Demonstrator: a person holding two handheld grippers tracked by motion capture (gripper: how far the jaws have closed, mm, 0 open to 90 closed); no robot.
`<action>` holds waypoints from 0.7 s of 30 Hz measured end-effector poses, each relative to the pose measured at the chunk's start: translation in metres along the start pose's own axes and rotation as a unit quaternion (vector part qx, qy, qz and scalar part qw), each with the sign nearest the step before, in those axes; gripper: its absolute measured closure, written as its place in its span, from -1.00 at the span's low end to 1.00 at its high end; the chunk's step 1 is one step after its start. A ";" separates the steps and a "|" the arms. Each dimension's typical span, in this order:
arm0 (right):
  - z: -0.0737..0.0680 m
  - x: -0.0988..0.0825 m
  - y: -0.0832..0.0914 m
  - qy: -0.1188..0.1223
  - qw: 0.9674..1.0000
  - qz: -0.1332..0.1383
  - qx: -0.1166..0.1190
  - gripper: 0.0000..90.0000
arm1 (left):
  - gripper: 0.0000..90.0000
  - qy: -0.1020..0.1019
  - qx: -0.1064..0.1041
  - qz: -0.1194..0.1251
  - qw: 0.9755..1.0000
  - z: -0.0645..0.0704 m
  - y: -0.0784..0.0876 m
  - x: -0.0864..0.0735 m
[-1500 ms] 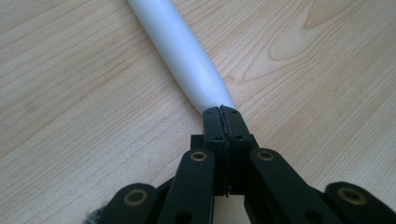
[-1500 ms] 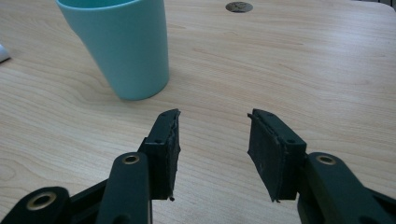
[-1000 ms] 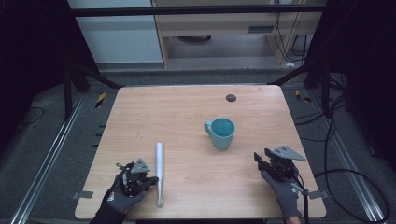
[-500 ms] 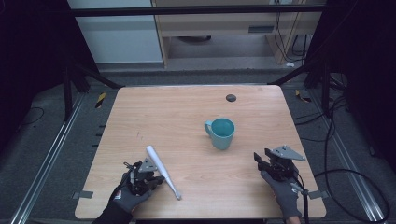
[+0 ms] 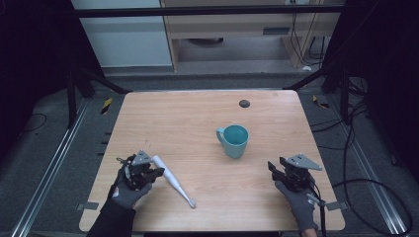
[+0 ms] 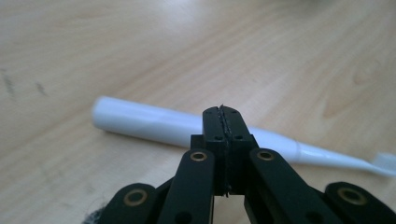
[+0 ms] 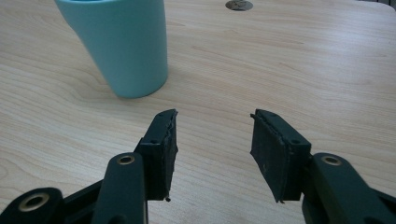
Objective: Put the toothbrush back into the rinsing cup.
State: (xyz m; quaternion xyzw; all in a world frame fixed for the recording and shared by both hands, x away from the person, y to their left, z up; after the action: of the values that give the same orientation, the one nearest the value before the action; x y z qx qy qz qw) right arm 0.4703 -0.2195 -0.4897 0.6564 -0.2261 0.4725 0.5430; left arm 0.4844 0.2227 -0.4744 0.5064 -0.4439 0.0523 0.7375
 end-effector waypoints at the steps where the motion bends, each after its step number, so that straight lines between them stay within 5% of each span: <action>1: 0.000 0.000 0.000 0.001 1.000 -0.001 0.000 0.12 | 0.99 0.005 0.012 0.007 1.000 -0.007 0.000 0.007; 8: 0.001 -0.001 -0.001 0.003 1.000 -0.002 -0.002 0.11 | 0.99 0.019 0.036 0.021 0.999 -0.026 -0.011 0.028; 13: 0.001 -0.001 -0.001 0.000 1.000 -0.002 0.000 0.11 | 1.00 0.031 0.042 0.000 0.999 -0.041 -0.035 0.031; 21: 0.001 -0.001 -0.002 0.004 1.000 -0.003 -0.002 0.11 | 1.00 0.020 0.043 -0.026 0.999 -0.045 -0.049 0.026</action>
State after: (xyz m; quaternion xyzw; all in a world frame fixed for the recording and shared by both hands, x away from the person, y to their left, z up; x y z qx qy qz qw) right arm 0.4722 -0.2196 -0.4917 0.6543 -0.2225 0.4729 0.5466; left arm 0.5525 0.2256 -0.4944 0.5480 -0.4127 0.0624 0.7249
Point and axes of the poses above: each handheld gripper's, and its own axes: y roughly backward along the jaws, x roughly out of its top, z roughly to its right, the point moved 4 cm from there along -y, roughly forward along the jaws, and after that the axes turned 4 degrees about y, right-handed, at the moved point
